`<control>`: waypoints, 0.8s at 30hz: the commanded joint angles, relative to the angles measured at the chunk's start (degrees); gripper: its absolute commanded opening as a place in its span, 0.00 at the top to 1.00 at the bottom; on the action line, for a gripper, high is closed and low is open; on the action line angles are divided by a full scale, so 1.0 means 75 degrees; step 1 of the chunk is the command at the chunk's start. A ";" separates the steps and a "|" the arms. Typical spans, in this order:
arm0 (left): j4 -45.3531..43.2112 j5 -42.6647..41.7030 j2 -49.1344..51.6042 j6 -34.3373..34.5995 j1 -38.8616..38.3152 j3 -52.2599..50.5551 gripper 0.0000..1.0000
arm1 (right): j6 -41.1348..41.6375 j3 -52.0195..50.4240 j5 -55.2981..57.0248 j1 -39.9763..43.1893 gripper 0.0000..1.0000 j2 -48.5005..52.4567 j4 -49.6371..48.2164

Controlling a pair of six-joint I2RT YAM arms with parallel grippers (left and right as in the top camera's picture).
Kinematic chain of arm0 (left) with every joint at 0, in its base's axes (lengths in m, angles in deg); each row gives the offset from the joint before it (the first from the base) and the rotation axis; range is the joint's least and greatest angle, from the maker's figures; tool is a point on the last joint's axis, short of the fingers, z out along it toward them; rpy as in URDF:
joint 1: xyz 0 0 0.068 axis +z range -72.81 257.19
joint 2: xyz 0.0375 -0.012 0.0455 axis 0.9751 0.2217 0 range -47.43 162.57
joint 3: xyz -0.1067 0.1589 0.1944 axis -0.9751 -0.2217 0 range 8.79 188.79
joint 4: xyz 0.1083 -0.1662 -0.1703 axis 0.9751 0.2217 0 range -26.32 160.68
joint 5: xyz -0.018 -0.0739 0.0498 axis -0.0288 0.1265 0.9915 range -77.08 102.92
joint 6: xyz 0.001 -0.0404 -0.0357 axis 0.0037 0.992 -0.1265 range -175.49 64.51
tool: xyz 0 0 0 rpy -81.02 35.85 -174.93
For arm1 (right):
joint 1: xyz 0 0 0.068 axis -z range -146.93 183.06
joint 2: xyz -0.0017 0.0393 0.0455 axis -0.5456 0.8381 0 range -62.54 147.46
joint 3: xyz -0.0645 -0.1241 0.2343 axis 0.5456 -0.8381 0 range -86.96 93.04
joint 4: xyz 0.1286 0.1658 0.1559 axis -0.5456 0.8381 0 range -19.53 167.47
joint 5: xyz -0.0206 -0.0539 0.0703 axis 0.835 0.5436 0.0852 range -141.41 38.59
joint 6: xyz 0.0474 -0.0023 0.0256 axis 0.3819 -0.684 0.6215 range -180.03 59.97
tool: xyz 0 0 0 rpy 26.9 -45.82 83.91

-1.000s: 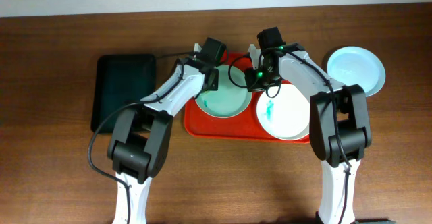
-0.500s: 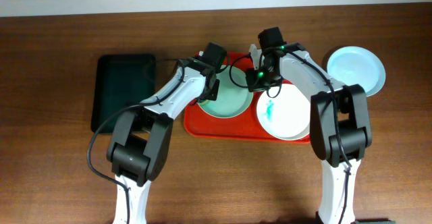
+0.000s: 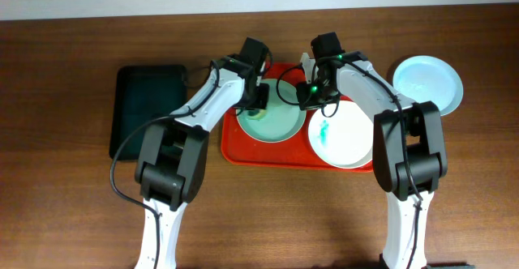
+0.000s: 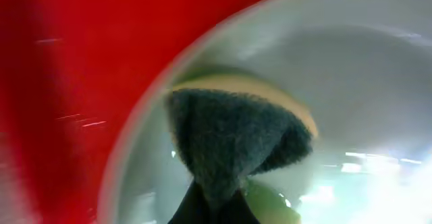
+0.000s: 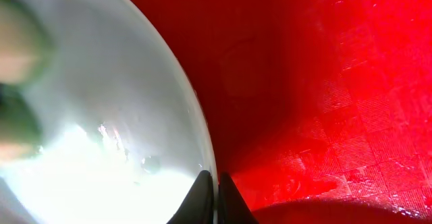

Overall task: Clean dirty plates on tray and stack at the side
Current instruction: 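Scrub the moved plate with the sponge in the left gripper, then lift the scrubbed plate with the right gripper and stack it on the side plate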

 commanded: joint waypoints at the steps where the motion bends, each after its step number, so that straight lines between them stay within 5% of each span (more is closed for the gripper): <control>1: 0.0382 0.2591 -0.0076 0.0291 0.0213 0.0038 1.00 | -0.0090 0.0119 0.0271 0.0050 0.96 0.0044 0.0029; 5: 0.0408 0.3124 -0.1574 0.0428 0.0210 0.0050 1.00 | -0.0463 0.0749 0.0560 0.0047 0.96 -0.0350 0.0356; 8: 0.0801 0.2498 -0.2640 0.0918 0.0373 0.0050 1.00 | -0.0918 0.1498 0.2672 -0.0300 0.96 -0.0962 0.0892; 13: 0.2186 0.2503 -0.2704 0.0944 0.1542 0.0026 1.00 | -0.1772 0.2218 0.8655 -0.2110 0.96 -0.1679 0.0787; 16: 0.2433 0.2500 -0.2704 0.0944 0.2457 -0.0047 1.00 | -0.4508 0.2358 1.1727 -0.3523 0.96 -0.1679 -0.0239; 21: 0.2433 0.2328 -0.2704 0.0944 0.2882 -0.0114 1.00 | -0.6945 0.2358 1.3242 -0.4453 0.96 -0.1679 -0.1192; 23: 0.2430 0.2328 -0.2704 0.0944 0.2882 -0.0114 1.00 | -0.5724 0.2352 1.2176 -0.4304 0.96 -0.1679 -0.1250; 24: 0.2430 0.2328 -0.2704 0.0944 0.2882 -0.0125 1.00 | -0.4459 0.2352 1.0480 -0.3958 0.96 -0.1679 -0.0769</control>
